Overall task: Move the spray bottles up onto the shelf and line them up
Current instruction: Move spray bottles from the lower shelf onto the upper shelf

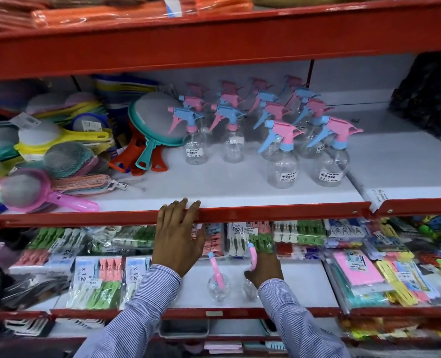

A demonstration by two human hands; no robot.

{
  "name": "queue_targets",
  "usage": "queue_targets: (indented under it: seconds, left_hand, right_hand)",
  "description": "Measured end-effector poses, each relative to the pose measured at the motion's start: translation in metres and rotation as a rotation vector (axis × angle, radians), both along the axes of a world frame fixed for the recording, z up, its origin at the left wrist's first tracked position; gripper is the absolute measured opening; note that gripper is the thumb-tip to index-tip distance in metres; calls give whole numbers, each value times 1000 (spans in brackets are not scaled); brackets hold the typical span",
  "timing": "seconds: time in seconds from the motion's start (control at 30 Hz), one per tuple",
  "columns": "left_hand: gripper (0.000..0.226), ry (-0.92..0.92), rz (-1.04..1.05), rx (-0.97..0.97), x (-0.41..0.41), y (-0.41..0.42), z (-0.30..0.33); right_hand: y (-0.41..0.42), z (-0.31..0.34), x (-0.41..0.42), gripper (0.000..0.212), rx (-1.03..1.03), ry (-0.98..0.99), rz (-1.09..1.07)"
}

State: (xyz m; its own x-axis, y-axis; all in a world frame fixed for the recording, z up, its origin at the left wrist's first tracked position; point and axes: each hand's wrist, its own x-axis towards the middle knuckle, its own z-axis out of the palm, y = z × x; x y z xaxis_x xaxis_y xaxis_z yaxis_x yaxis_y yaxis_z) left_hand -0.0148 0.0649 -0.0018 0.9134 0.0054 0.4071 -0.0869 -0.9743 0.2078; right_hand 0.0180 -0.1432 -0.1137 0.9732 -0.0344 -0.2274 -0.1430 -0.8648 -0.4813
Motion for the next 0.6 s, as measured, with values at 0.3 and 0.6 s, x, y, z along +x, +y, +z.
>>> queue_targets:
  seconds: [0.3, 0.6]
  left_hand:
    - [62, -15, -14, -5, 0, 2, -2]
    - [58, -40, -22, -19, -3, -1, 4]
  right_hand:
    - [-17, 127, -33, 28, 88, -149, 17]
    - [-5, 263, -13, 32, 367, -553, -8]
